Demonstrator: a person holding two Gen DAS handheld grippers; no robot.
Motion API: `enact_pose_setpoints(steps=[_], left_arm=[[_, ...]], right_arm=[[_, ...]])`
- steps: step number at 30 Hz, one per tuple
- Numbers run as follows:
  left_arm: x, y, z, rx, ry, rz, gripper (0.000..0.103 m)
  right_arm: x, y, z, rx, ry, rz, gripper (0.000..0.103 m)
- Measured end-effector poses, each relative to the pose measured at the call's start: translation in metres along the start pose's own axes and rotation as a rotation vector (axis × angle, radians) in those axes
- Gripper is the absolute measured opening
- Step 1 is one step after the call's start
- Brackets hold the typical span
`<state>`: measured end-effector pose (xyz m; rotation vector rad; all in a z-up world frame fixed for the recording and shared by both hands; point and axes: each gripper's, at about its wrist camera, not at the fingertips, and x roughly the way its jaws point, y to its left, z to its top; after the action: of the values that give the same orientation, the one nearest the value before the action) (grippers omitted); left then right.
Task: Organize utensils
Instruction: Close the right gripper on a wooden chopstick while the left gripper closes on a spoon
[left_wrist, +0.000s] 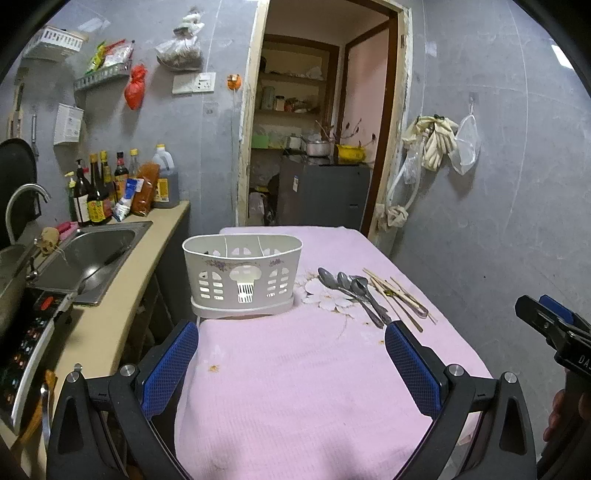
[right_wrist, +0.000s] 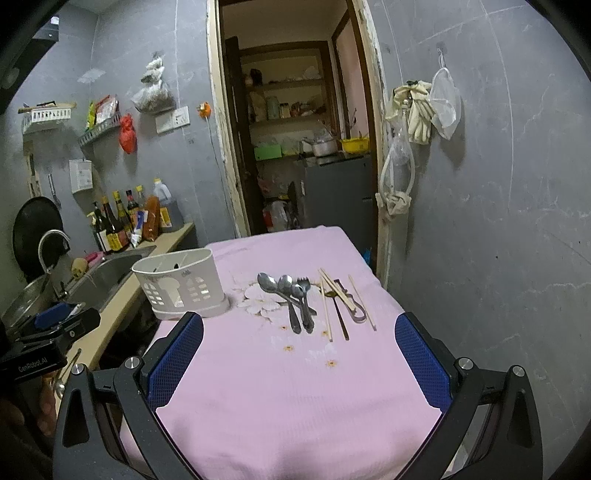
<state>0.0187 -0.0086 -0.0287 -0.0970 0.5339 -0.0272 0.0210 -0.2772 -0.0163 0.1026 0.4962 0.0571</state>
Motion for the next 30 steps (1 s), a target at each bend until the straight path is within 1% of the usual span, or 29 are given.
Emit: enact_pose_setpoints(steps=[5, 9, 16, 23, 30], left_arm=[[0.014, 0.0, 0.001, 0.005, 0.035, -0.019, 0.102], [0.026, -0.003, 0.002, 0.016, 0.067, -0.035, 0.102], [0.049, -0.017, 0.007, 0.036, 0.09, -0.049, 0.102], [0.076, -0.038, 0.023, 0.049, 0.061, -0.042, 0.102], [0.107, -0.067, 0.05, 0.043, -0.008, 0.001, 0.102]], right_arm=[[0.005, -0.001, 0.0, 0.004, 0.027, -0.021, 0.102], [0.01, -0.004, 0.002, 0.009, 0.029, -0.042, 0.102], [0.025, -0.012, 0.009, 0.01, 0.036, -0.058, 0.102], [0.057, -0.031, 0.031, -0.003, 0.017, -0.046, 0.102], [0.099, -0.053, 0.06, -0.022, 0.004, -0.017, 0.102]])
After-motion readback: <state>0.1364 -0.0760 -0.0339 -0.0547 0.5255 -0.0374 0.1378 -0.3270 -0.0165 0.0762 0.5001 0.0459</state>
